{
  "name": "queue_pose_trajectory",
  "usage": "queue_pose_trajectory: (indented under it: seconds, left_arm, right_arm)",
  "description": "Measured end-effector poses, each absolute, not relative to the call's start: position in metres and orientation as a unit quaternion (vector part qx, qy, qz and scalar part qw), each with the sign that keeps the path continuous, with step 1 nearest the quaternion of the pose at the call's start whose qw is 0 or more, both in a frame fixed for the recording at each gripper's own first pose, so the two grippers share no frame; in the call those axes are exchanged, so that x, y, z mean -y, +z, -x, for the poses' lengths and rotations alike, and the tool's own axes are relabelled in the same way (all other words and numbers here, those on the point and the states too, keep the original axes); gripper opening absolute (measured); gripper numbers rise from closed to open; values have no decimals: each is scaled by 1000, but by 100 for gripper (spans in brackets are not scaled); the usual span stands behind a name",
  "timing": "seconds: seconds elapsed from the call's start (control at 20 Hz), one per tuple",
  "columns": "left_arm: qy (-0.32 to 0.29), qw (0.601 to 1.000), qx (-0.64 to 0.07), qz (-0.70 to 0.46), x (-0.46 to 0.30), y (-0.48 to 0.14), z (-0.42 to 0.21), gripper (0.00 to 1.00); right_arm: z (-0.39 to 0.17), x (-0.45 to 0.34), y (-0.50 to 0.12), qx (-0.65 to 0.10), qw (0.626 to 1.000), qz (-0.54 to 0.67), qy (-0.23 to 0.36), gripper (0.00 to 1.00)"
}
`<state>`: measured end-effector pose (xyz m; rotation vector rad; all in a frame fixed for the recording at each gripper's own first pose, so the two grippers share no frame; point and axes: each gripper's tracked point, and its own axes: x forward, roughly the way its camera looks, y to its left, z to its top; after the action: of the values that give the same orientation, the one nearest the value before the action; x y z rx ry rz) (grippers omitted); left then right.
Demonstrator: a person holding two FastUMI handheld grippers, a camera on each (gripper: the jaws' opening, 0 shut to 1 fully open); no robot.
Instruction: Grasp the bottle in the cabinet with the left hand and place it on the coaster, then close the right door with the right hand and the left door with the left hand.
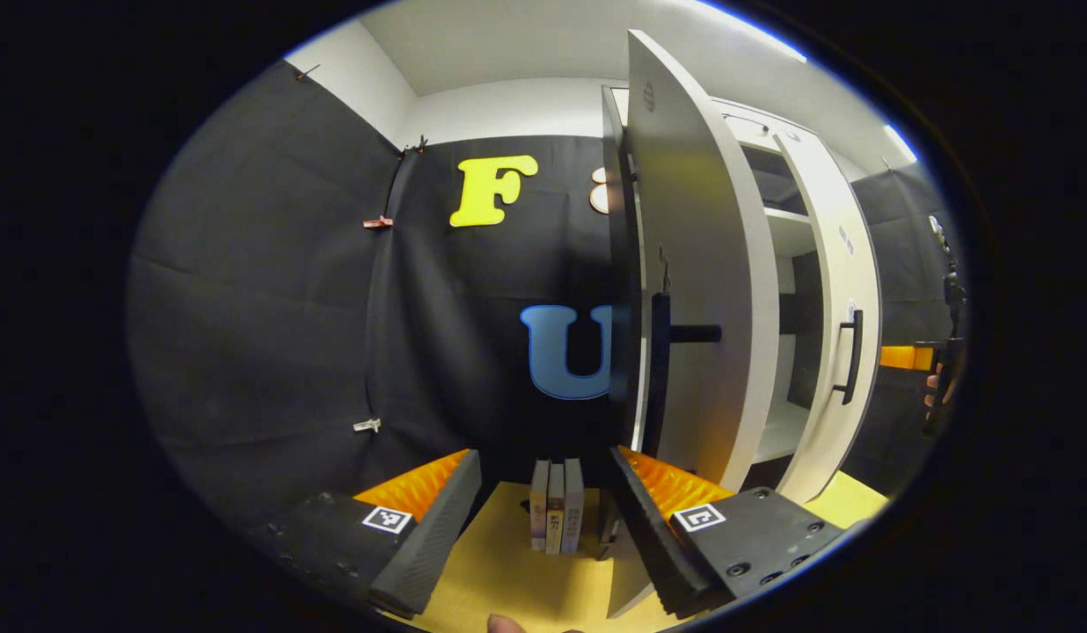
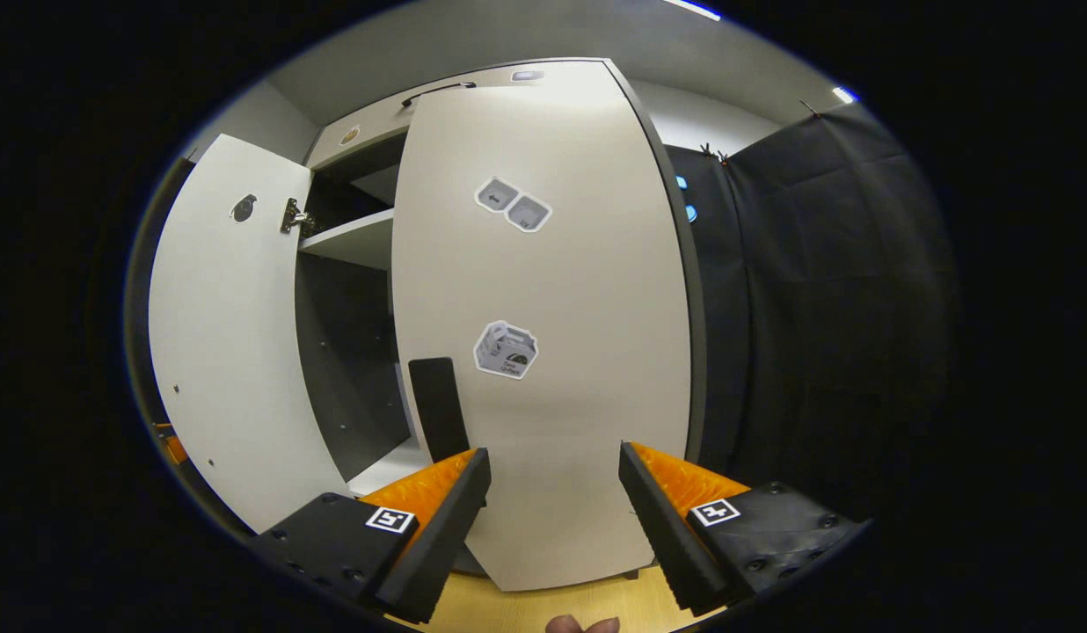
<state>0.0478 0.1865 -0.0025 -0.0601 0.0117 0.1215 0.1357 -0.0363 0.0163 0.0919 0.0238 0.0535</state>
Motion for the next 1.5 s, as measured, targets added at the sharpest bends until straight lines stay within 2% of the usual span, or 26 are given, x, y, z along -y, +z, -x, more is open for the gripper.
queue_pose_trajectory:
  seconds: [0.25,0.35,0.45,0.6,0.8,1.5]
  left_arm:
    - [49,998,-13,26,-174,0,-49,90]
    - [51,998,-15,34,-170,-1,-47,93]
    - [46,998,-17,37,-161,-1,-46,90]
    - [26,999,-18,37,-141,1,-46,94]
    - [0,999,-16,36,-108,4,-49,94]
    - [-68,996,-32,56,1,2,-98,94]
  right_arm:
    - [-124,53,14,-15,999,-40,18,98]
    - [-122,55,13,-17,999,-40,20,98]
    - [-118,54,11,-19,999,-39,24,98]
    - [-113,53,10,-19,999,-28,28,98]
    - [-105,55,8,-22,999,-15,30,98]
    - [-71,100,5,-22,999,25,-4,96]
